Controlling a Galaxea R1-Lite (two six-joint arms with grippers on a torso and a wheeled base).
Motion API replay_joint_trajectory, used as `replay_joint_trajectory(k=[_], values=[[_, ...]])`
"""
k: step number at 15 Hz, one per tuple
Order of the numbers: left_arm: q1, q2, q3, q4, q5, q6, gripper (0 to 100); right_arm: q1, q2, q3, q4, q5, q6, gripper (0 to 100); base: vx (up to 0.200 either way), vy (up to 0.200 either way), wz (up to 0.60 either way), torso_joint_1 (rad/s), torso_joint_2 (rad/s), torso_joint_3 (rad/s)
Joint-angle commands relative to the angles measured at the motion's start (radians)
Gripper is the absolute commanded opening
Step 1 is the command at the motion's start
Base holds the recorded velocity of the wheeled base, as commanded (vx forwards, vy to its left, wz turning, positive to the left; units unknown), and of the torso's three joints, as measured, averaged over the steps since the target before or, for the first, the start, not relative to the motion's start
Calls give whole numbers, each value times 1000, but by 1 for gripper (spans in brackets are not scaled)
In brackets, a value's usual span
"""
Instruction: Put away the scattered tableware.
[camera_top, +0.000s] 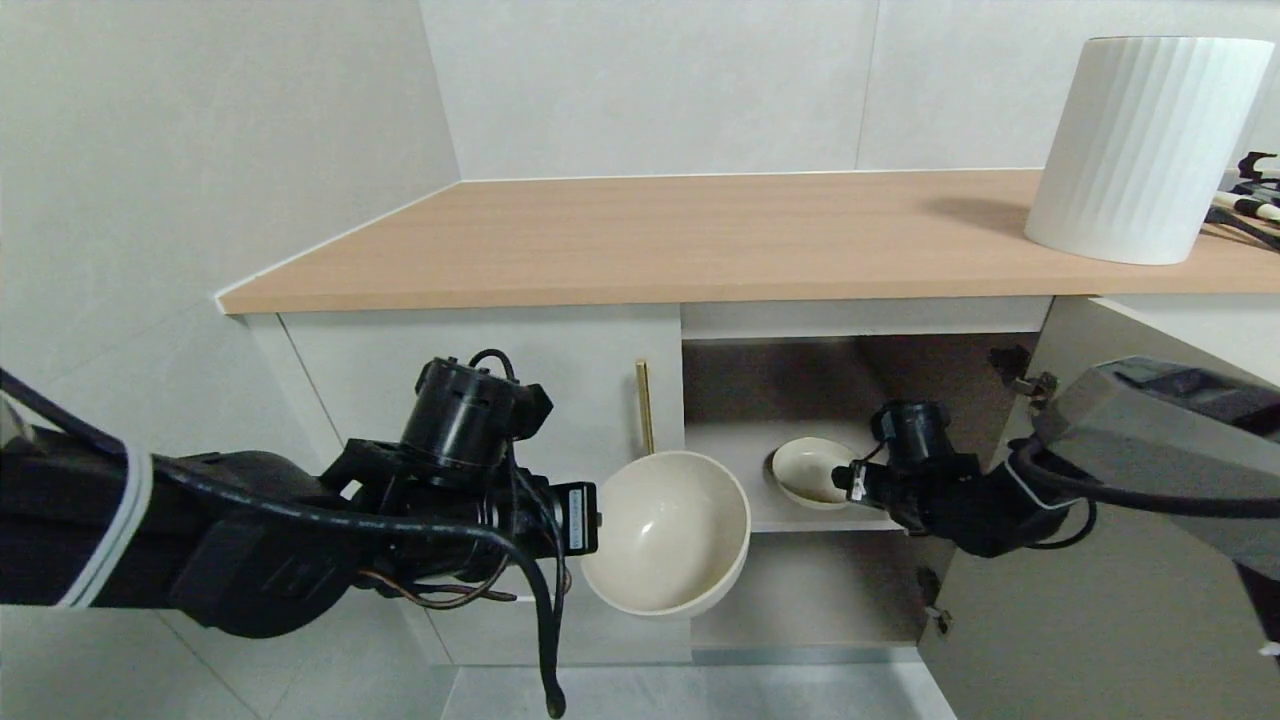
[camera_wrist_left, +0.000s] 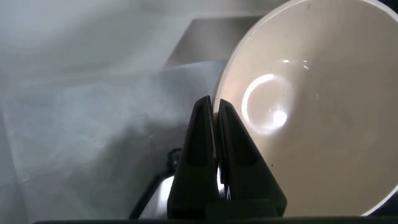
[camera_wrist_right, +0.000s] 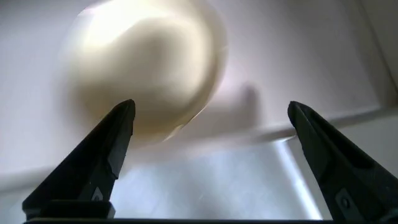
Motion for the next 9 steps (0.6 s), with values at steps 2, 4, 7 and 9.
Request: replay_joint_trajectory(k=[2, 4, 7, 9], values=[[-55, 117, -19, -3, 96, -2, 0, 111, -393, 170, 153, 147, -2, 100, 0, 0, 0, 0, 0, 0], [-72, 174, -33, -17, 158, -2, 0, 189, -528, 205, 254, 191, -2, 100, 0, 0, 0, 0, 0, 0], [-88, 188, -33, -35, 181, -2, 0, 321, -598, 224, 374, 208, -4, 100, 0, 0, 0, 0, 0, 0], [-94, 179, -31, -35, 184, -4, 0, 387, -572, 244, 395, 199, -10, 100, 0, 0, 0, 0, 0, 0]])
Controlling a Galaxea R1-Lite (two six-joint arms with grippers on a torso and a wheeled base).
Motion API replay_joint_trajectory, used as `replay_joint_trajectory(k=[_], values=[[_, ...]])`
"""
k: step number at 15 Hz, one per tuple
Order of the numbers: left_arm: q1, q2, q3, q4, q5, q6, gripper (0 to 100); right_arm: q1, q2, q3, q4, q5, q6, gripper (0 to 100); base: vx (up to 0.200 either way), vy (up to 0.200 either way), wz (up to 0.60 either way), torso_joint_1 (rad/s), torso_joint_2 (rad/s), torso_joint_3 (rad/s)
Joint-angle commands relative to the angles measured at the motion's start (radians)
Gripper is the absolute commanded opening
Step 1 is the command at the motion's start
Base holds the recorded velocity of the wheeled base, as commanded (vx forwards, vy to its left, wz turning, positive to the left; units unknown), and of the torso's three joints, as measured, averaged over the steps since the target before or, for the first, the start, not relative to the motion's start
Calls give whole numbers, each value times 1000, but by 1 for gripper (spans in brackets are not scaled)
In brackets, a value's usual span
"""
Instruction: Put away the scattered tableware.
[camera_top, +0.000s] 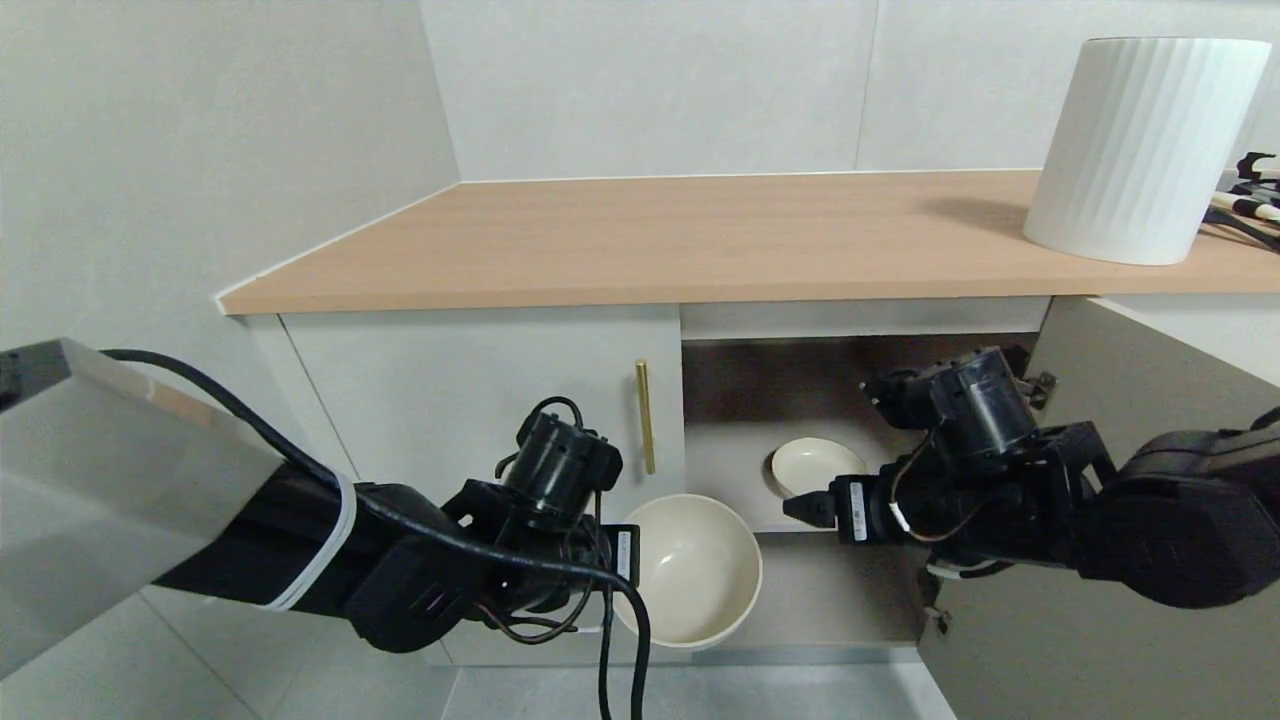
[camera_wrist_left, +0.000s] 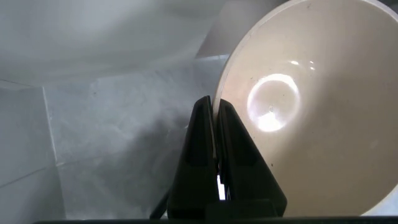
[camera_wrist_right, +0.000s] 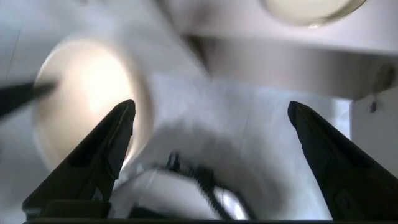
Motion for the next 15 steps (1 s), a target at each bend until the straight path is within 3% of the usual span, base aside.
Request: replay_joint_trajectory(k=[1, 11, 12, 15], values=[[-16, -3, 4, 0, 9, 0, 0, 103, -3, 28, 23, -6, -6, 100, 0, 0, 0, 0, 0, 0], [-48, -35, 16, 1, 32, 3, 0, 114, 152, 10, -17, -60, 6, 100, 0, 0, 0, 0, 0, 0], [-48, -40, 20, 1, 32, 3, 0, 114, 156, 10, -26, -58, 8, 0, 0, 0, 0, 0, 0, 0], [-48, -35, 20, 1, 30, 3, 0, 114, 153, 11, -43, -60, 8, 0, 0, 0, 0, 0, 0, 0]])
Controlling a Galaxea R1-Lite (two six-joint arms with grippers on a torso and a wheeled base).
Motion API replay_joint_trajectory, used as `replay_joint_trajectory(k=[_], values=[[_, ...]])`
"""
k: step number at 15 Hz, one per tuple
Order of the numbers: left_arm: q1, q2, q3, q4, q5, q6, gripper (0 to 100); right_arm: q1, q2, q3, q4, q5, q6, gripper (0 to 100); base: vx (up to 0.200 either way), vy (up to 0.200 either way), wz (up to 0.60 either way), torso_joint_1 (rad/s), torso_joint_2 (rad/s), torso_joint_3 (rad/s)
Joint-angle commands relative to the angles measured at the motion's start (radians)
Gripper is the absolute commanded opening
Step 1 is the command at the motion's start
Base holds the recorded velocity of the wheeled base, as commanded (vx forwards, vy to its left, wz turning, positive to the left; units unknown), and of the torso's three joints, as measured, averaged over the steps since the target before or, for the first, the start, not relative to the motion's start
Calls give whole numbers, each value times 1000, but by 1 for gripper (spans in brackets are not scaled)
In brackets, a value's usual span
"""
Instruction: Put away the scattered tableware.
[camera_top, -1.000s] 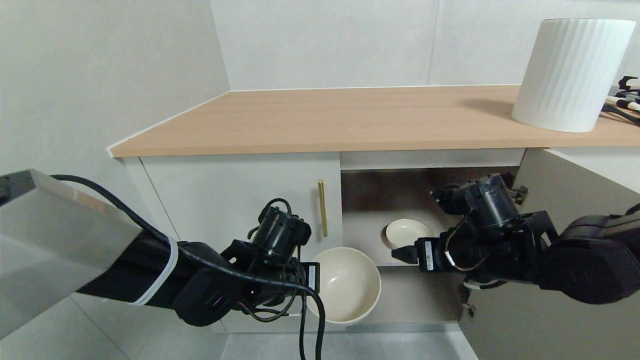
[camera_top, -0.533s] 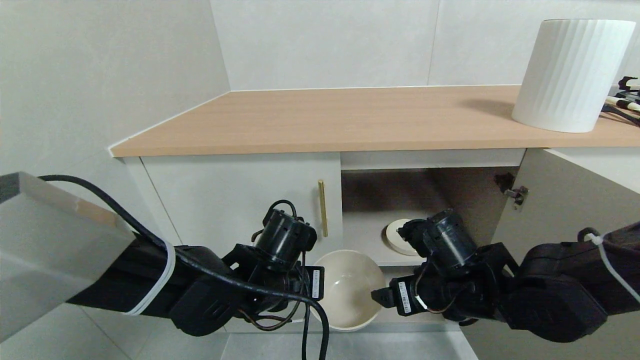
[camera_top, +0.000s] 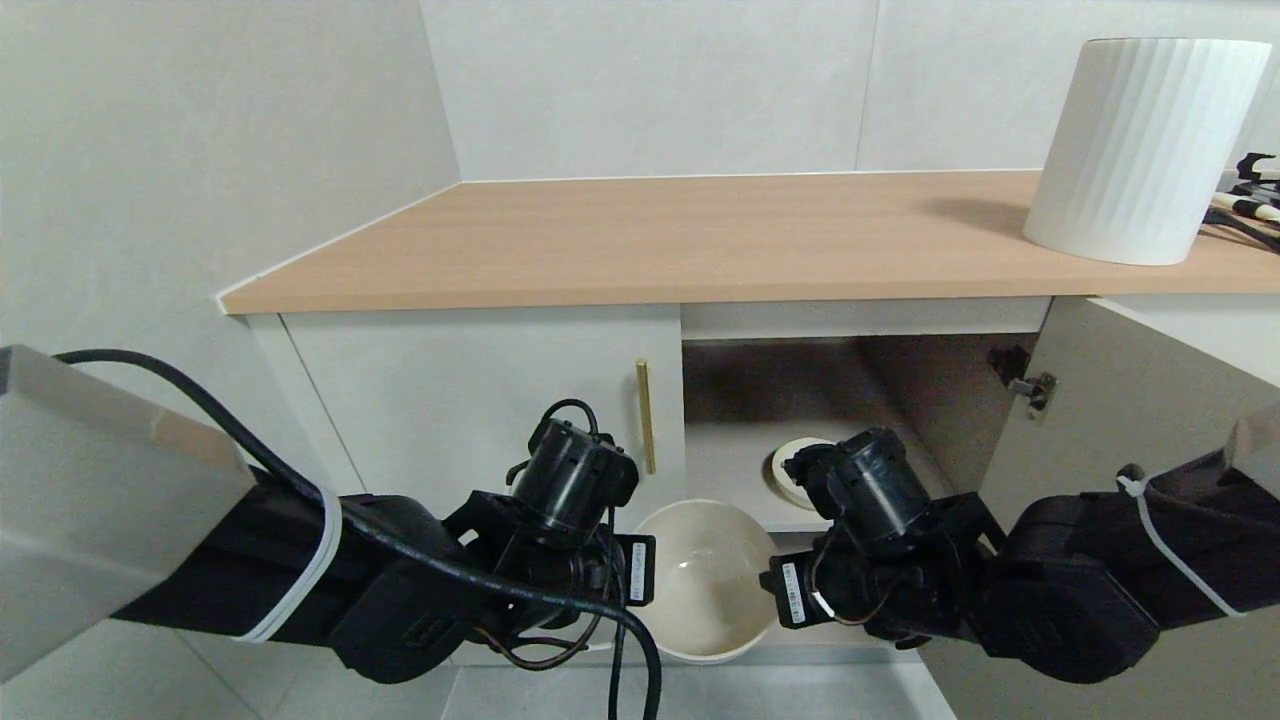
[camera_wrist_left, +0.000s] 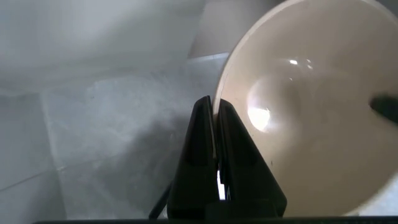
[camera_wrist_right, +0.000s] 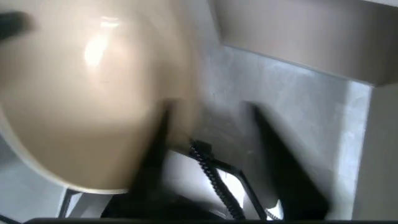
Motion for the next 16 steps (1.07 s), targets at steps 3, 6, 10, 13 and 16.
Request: replay_joint_trajectory(k=[3, 6, 10, 13, 16], values=[[2, 2, 1, 3, 2, 0, 0, 1, -4, 4, 4, -10, 0, 0, 0, 0, 0, 0, 0, 0], [3, 2, 1, 4, 2, 0, 0, 1, -4, 4, 5, -15, 0, 0, 0, 0, 0, 0, 0, 0], [3, -2, 8, 6, 2, 6, 100, -1, 7, 4, 4, -15, 0, 0, 0, 0, 0, 0, 0, 0], [3, -4, 7, 4, 2, 4, 100, -1, 9, 4, 4, -16, 0, 0, 0, 0, 0, 0, 0, 0], [3, -7, 7, 1, 2, 3, 100, -10, 24, 2, 1, -36, 0, 0, 0, 0, 0, 0, 0, 0]])
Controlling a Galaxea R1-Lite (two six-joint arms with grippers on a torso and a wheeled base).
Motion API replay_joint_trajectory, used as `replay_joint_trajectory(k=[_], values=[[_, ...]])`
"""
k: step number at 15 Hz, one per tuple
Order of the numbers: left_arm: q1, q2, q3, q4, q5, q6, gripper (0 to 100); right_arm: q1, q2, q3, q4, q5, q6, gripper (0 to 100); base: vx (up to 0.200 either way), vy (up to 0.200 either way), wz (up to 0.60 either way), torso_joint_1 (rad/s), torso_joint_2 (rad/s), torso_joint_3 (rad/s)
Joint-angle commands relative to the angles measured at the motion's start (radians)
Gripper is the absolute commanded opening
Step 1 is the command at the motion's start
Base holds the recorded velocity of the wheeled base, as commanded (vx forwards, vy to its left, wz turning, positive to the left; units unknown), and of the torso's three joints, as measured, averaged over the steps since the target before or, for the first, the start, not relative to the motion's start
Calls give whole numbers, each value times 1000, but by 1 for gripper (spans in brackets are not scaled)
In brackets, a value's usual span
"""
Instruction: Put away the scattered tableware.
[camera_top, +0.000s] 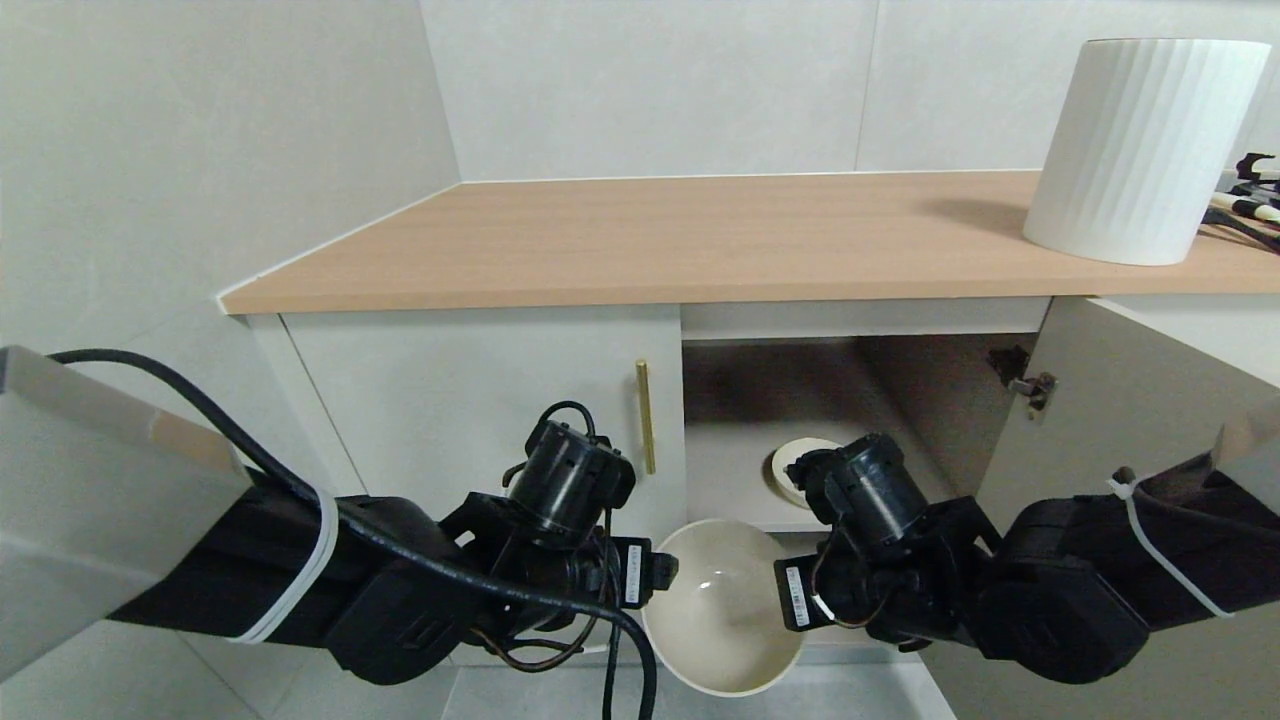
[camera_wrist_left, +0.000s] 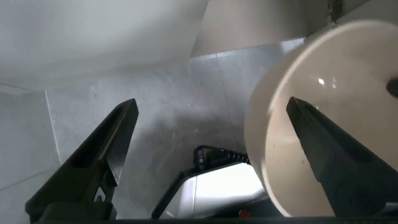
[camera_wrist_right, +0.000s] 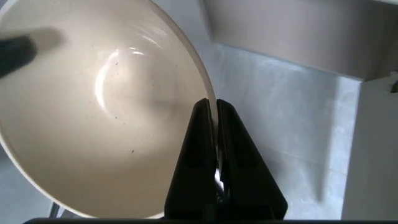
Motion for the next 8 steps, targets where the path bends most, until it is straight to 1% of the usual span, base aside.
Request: replay_joint_trajectory(k=[1, 2, 3, 4, 7, 8], values=[[0, -4, 0, -3, -2, -1, 100, -4, 13, 1, -6, -7, 1, 0, 0, 0, 0, 0, 0, 0], [0, -7, 0, -2, -2, -1, 100, -24, 52, 4, -66, -82, 1, 0, 0, 0, 0, 0, 0, 0], [0, -7, 0, -3, -2, -1, 100, -32, 67, 7, -98, -100, 1, 0, 0, 0, 0, 0, 0, 0], [0, -7, 0, -3, -2, -1, 100, -55, 98, 10, -169, -123, -1, 0, 0, 0, 0, 0, 0, 0], [0, -8, 0, -3, -2, -4, 100, -113, 170, 14, -336, -131, -5, 0, 0, 0, 0, 0, 0, 0], [0, -13, 0, -3, -2, -4, 100, -145, 205, 11, -425, -139, -8, 0, 0, 0, 0, 0, 0, 0]])
